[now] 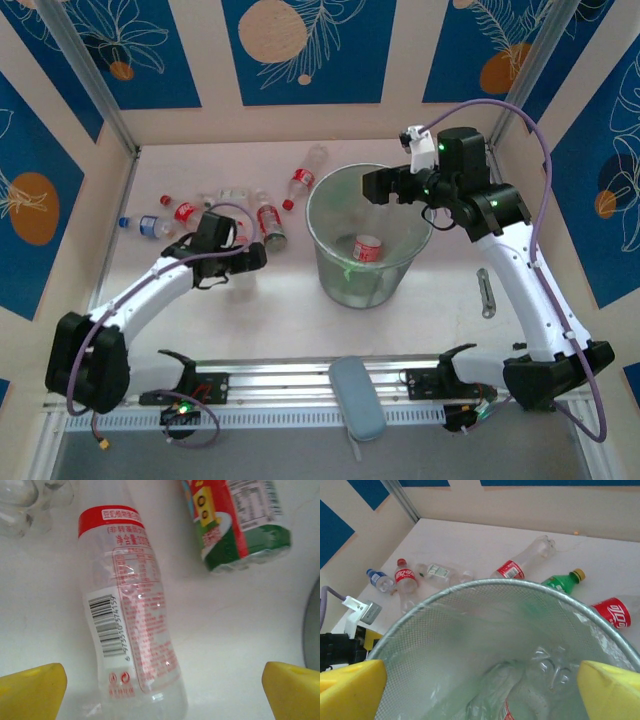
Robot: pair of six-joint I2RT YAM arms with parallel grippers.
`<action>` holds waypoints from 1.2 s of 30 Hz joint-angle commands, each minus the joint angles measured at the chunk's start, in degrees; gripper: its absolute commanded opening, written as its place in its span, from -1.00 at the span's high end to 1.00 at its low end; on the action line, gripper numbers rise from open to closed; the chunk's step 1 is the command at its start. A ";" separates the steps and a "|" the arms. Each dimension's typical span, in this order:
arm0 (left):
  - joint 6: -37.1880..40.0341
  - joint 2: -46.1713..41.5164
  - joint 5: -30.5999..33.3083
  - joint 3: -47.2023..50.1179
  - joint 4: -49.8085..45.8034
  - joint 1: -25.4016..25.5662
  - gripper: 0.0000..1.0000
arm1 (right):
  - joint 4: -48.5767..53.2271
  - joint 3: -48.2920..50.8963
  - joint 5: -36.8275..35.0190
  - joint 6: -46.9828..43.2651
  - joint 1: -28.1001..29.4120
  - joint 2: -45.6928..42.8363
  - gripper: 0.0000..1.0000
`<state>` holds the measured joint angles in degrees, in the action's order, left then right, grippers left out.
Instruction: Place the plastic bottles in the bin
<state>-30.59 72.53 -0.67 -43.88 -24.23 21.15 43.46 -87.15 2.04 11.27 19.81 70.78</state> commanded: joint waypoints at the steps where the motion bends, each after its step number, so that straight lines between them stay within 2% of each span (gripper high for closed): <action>1: -1.21 2.95 2.24 2.57 5.47 -1.07 -0.96 | 1.76 1.09 -0.79 1.05 -0.69 -2.20 -0.96; 8: -2.74 9.05 0.12 4.41 11.26 -1.20 -0.70 | 2.19 1.64 -0.48 1.26 -1.18 -1.85 -0.96; 15: -2.55 11.06 0.57 4.15 11.54 -1.20 -0.25 | 2.17 2.09 -0.81 1.30 -1.34 -1.75 -0.96; 18: -2.63 9.95 0.57 4.06 11.04 -1.20 -0.12 | 2.20 2.11 -0.91 1.21 -1.44 -1.72 -0.96; 25: -2.32 6.88 -0.58 3.09 9.05 -1.17 0.02 | 2.66 1.46 0.02 1.47 -1.42 -0.85 -0.96; 31: -0.23 -0.53 -1.00 -1.42 4.65 -1.11 0.03 | 2.38 0.02 1.60 2.01 -1.40 0.09 -0.95; 36: 2.80 -7.27 -3.46 -4.82 5.56 -0.76 0.04 | 0.87 -1.45 4.36 3.04 -0.14 1.56 -0.95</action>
<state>-30.76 68.47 -1.69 -46.04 -18.46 20.49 44.95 -85.95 3.49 13.10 18.94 71.79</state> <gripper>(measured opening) 0.485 0.976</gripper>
